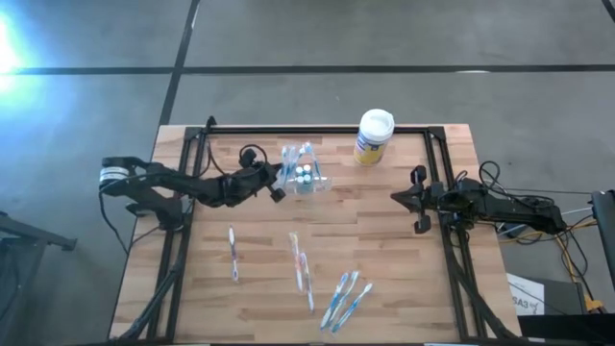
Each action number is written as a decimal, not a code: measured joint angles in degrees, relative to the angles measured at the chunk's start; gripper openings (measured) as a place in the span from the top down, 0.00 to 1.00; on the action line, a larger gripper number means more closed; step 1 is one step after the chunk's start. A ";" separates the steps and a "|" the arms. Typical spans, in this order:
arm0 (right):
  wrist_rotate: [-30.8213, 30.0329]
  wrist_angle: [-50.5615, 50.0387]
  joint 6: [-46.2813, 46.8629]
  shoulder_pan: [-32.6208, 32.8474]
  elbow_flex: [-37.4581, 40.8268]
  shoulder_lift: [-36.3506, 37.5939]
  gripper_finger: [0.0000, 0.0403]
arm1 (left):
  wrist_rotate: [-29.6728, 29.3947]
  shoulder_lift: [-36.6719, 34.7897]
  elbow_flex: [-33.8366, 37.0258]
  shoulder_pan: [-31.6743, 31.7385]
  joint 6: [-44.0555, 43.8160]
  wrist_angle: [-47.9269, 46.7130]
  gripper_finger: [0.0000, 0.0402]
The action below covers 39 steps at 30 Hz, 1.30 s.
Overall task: Pick & Place toothbrushing station
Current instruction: Put the blue toothbrush into the transparent organizer
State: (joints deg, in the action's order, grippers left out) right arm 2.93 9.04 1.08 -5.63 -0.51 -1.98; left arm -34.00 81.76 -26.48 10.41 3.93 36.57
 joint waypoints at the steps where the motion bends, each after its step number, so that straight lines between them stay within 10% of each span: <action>1: 0.00 0.00 0.00 0.00 0.00 0.00 0.98 | 0.02 0.00 0.00 0.00 -0.39 -0.29 1.00; 13: -0.01 0.16 -0.17 0.00 0.00 0.00 0.98 | 0.46 -0.44 0.08 -0.01 -5.33 -1.00 0.95; 29: -0.02 0.20 -0.20 -0.02 -0.02 -0.02 0.98 | 7.63 -3.34 -1.46 -0.13 -10.25 -4.66 0.64; 39: -0.03 0.25 -0.36 -0.01 -0.02 -0.04 0.98 | 7.65 -15.80 -4.94 -0.57 -13.44 -19.27 0.62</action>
State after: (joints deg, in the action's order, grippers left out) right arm 2.90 9.29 0.72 -5.64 -0.54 -2.02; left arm -26.35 65.96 -31.42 9.85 -9.50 17.30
